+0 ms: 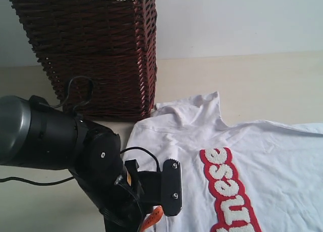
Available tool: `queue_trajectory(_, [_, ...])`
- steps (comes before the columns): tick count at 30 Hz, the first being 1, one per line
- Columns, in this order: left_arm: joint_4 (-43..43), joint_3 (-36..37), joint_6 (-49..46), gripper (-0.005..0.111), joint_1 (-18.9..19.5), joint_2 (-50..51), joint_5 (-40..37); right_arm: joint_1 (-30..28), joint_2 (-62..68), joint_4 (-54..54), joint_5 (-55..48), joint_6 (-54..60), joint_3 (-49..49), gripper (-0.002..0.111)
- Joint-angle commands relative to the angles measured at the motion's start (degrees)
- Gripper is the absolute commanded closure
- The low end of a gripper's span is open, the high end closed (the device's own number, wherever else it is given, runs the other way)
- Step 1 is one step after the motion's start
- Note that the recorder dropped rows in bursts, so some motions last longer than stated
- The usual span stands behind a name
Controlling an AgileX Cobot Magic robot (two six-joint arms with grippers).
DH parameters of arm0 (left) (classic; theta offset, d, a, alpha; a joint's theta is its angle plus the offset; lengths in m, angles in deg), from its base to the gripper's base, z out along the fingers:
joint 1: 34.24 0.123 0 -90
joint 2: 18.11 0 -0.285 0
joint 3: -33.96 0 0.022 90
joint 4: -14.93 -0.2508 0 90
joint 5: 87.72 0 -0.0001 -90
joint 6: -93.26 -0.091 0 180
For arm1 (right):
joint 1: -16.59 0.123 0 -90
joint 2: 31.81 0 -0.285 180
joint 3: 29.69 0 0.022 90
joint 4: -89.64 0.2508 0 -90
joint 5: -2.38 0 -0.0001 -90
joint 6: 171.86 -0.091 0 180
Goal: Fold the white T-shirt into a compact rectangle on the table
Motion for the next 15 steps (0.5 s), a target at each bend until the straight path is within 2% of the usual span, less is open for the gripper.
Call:
queue_trajectory(1, [-1.1, 1.7, 0.1, 0.054, -0.5, 1.8, 1.3, -0.3, -0.3, 0.1, 0.6, 0.1, -0.3, 0.1])
queue_trajectory(5, [-0.8, 1.7, 0.1, 0.082, -0.5, 1.8, 1.6, -0.3, -0.3, 0.1, 0.6, 0.1, -0.3, 0.1])
queue_trajectory(10, [-0.8, 1.7, 0.1, 0.105, -0.5, 1.8, 1.0, -0.3, -0.3, 0.1, 0.6, 0.1, -0.3, 0.1])
queue_trajectory(15, [-0.8, 1.7, 0.1, 0.107, -0.5, 1.8, 0.5, -0.3, -0.3, 0.1, 0.6, 0.1, -0.3, 0.1])
